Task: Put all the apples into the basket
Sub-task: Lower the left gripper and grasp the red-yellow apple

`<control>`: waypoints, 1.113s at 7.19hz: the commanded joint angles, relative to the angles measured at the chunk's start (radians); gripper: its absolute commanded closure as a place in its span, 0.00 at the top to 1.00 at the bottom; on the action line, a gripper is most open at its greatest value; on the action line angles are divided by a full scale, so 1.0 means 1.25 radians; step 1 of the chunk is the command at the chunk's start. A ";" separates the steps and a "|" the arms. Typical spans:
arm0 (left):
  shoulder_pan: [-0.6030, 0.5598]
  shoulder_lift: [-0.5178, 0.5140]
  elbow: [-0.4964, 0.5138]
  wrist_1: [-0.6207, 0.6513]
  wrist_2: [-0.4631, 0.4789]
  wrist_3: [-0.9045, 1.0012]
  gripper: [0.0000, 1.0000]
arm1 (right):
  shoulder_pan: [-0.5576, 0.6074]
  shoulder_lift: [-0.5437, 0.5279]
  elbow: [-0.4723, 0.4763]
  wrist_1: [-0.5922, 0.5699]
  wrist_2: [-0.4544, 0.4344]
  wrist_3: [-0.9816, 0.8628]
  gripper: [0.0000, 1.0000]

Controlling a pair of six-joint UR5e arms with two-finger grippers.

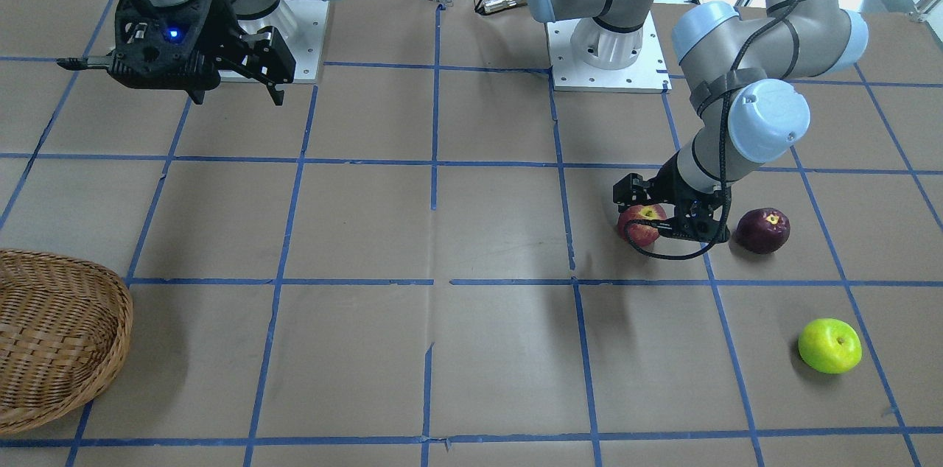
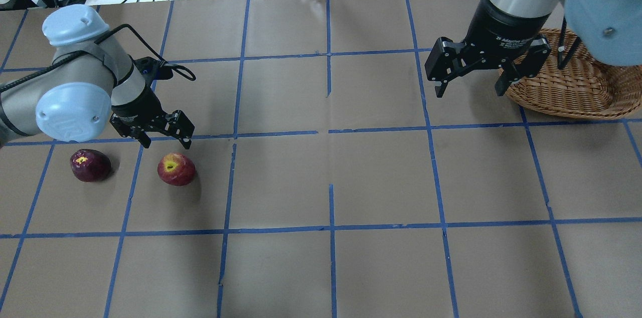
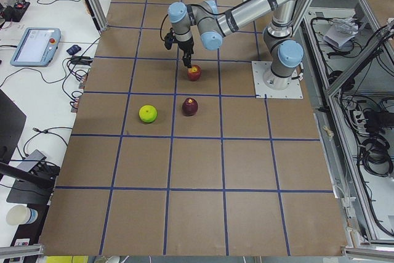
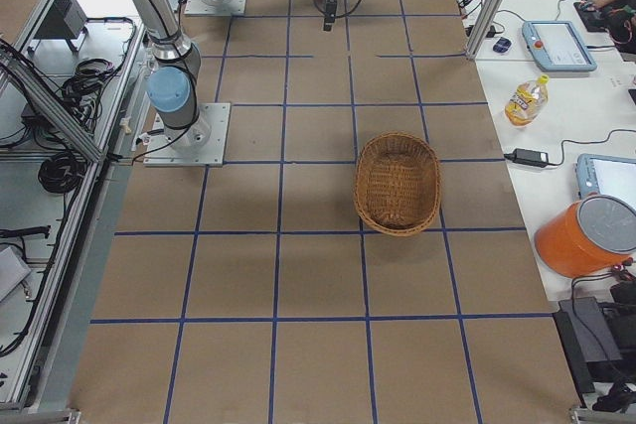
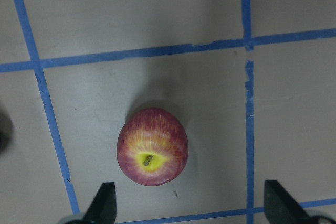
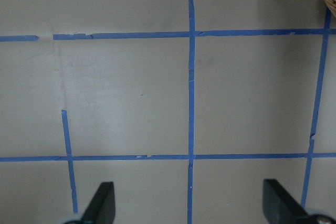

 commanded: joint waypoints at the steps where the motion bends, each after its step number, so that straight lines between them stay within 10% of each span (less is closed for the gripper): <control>1: 0.004 -0.015 -0.061 0.079 0.003 0.024 1.00 | 0.001 -0.007 -0.010 -0.008 -0.003 0.000 1.00; 6: 0.052 -0.057 -0.075 0.127 -0.005 0.022 0.99 | 0.001 -0.024 0.001 0.002 0.005 -0.004 1.00; 8: 0.049 -0.054 -0.071 0.142 -0.010 0.016 0.51 | -0.004 -0.028 0.002 0.005 -0.008 -0.005 1.00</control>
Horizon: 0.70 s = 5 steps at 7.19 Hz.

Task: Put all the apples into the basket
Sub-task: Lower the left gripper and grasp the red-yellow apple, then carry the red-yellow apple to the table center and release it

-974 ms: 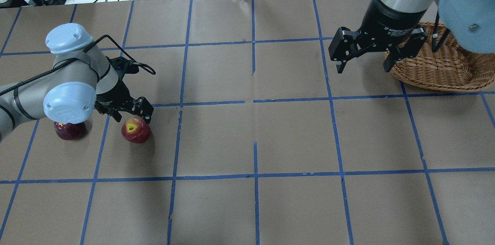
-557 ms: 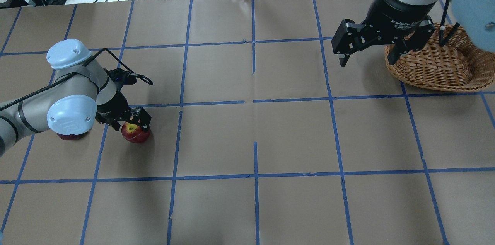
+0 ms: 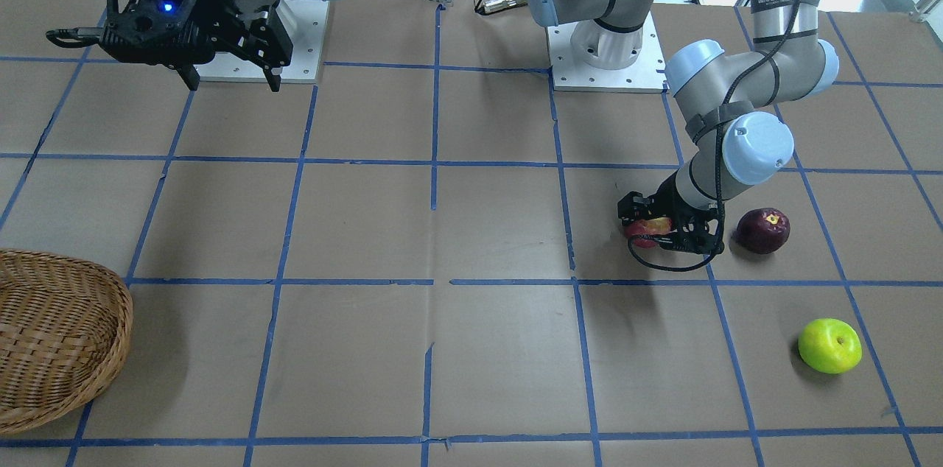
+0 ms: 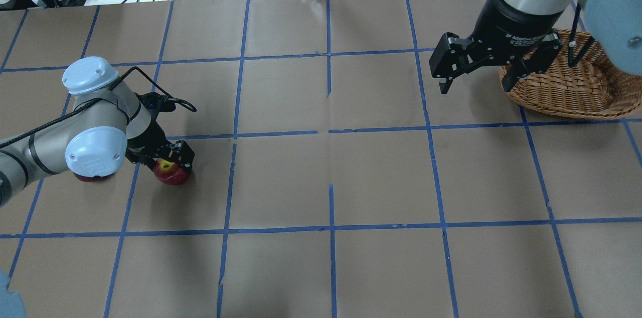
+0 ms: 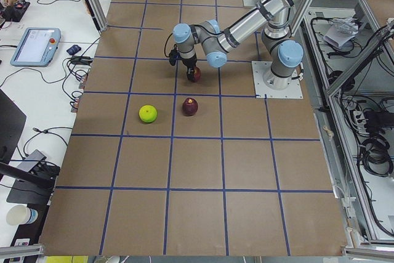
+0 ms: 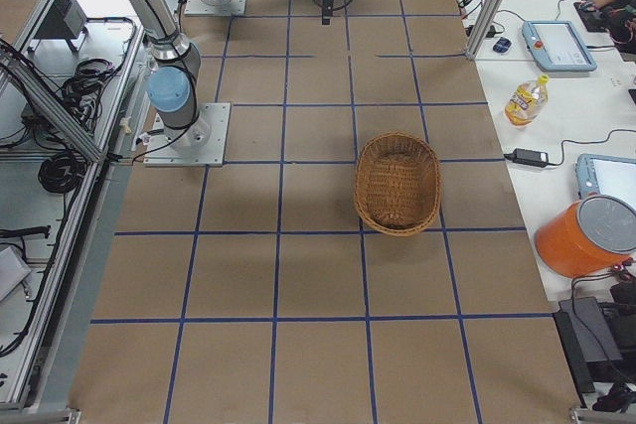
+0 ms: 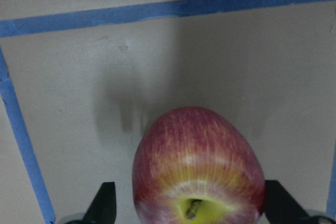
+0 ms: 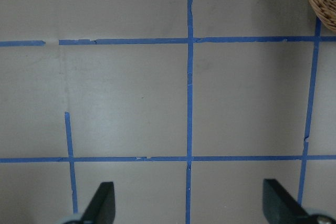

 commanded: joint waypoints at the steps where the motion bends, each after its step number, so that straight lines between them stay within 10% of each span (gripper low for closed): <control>1: -0.014 0.032 0.017 0.004 -0.024 -0.013 0.37 | 0.001 -0.001 0.003 0.002 -0.005 -0.001 1.00; 5: -0.345 0.088 0.069 -0.039 -0.146 -0.494 0.32 | -0.001 0.014 0.010 -0.006 0.004 0.008 1.00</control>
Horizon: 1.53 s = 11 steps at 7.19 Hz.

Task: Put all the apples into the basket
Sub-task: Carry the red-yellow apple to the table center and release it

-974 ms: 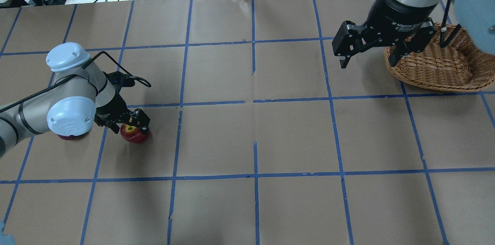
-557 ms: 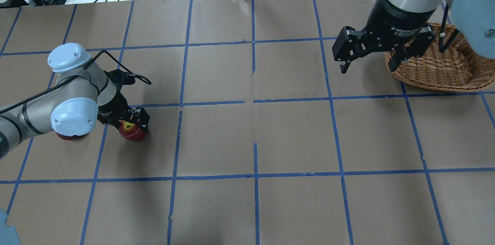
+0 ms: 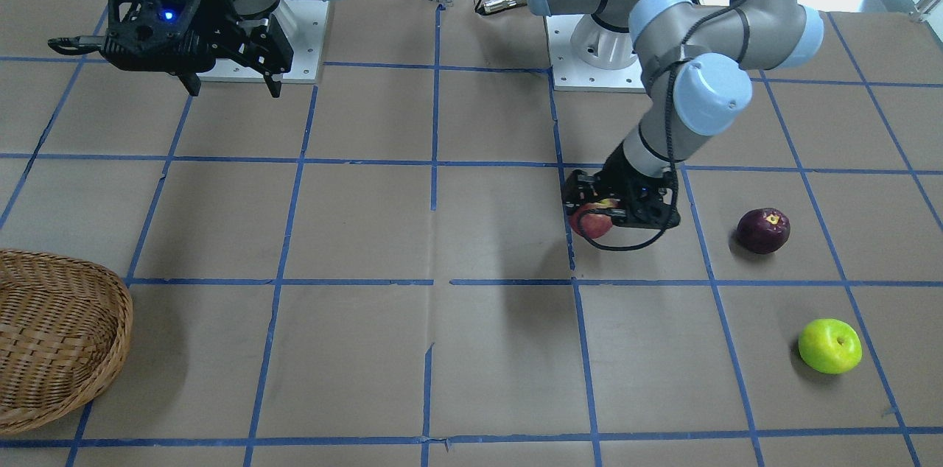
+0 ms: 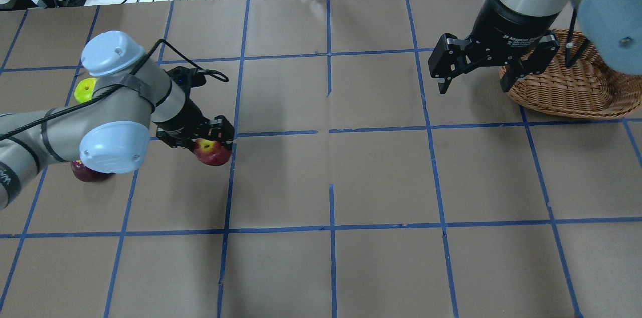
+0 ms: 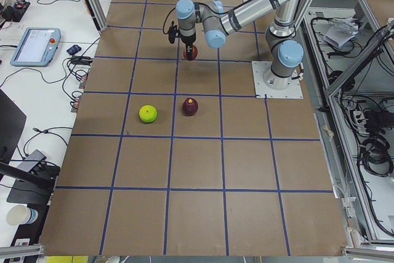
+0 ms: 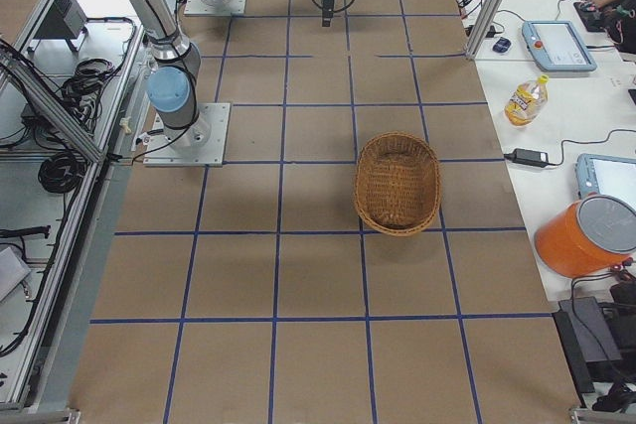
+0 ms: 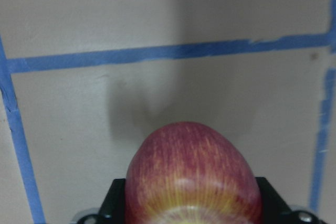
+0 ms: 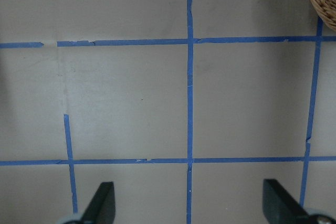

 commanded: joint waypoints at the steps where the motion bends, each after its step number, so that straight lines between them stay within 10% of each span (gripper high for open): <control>1: -0.239 -0.043 0.067 0.066 -0.017 -0.322 0.27 | -0.002 0.006 0.011 0.001 0.000 0.006 1.00; 6: -0.364 -0.197 0.157 0.134 0.024 -0.414 0.22 | -0.003 0.054 0.017 -0.023 -0.009 0.009 1.00; 7: -0.364 -0.215 0.156 0.152 0.024 -0.414 0.42 | -0.013 0.054 0.018 -0.023 -0.009 0.000 1.00; 8: -0.364 -0.222 0.157 0.153 0.026 -0.413 0.99 | -0.025 0.053 0.023 -0.022 -0.009 0.000 1.00; 11: -0.353 -0.193 0.205 0.130 0.025 -0.404 1.00 | -0.028 0.064 0.026 -0.035 -0.005 -0.002 1.00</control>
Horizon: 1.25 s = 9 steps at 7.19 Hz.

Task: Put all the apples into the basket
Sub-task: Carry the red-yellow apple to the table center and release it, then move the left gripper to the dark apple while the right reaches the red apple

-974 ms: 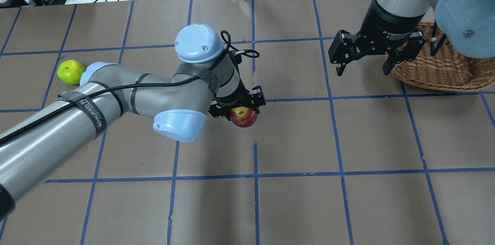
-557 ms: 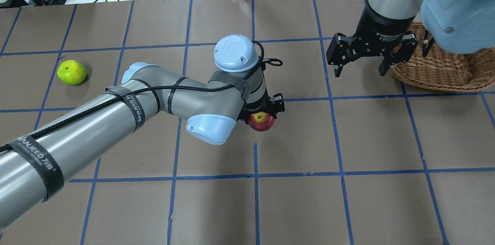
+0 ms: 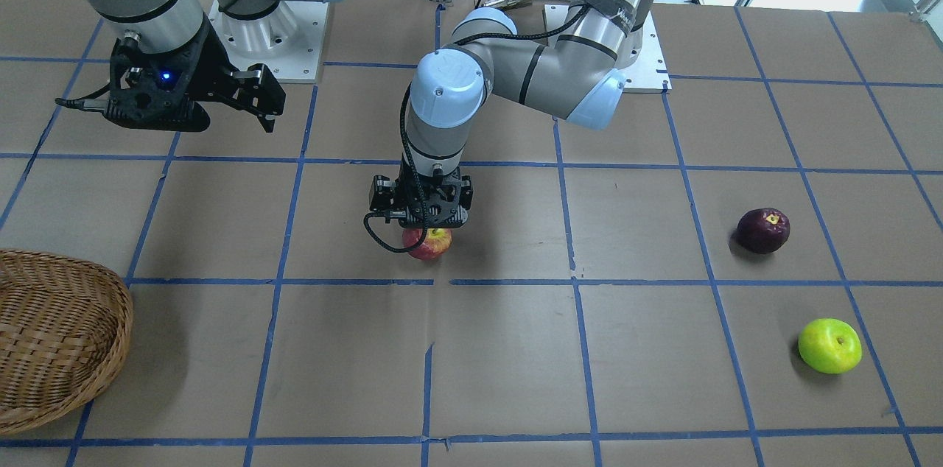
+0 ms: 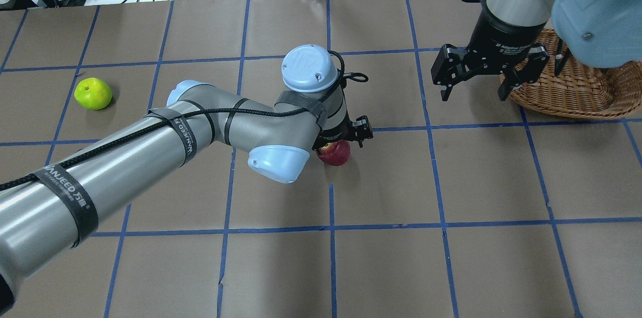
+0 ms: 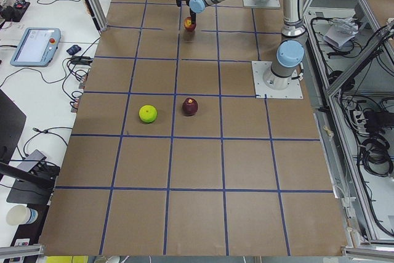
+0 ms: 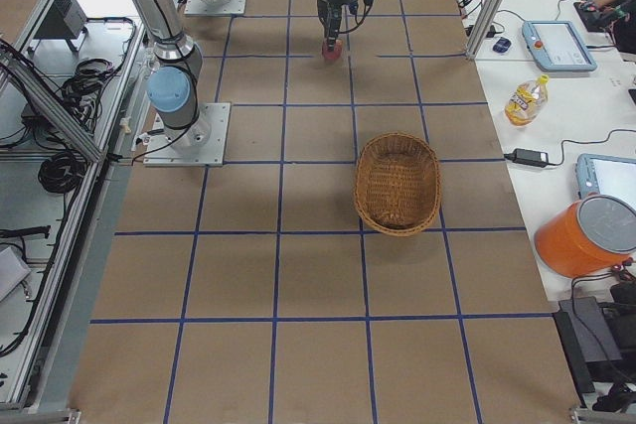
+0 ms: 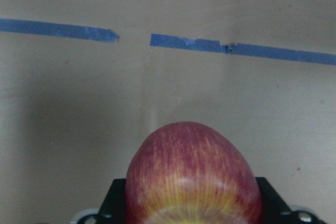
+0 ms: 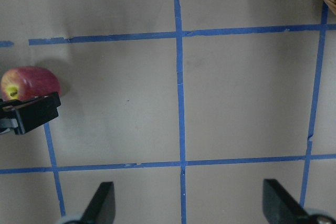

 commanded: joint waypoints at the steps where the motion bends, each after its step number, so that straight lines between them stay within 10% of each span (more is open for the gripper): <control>1: 0.020 0.055 0.053 -0.095 0.009 0.030 1.00 | -0.001 0.021 0.004 -0.038 0.002 -0.003 1.00; 6: 0.477 0.224 0.066 -0.399 0.100 0.621 1.00 | 0.050 0.090 0.069 -0.234 0.015 0.125 1.00; 9: 0.732 0.192 0.013 -0.371 0.181 0.985 1.00 | 0.192 0.221 0.078 -0.373 0.015 0.307 1.00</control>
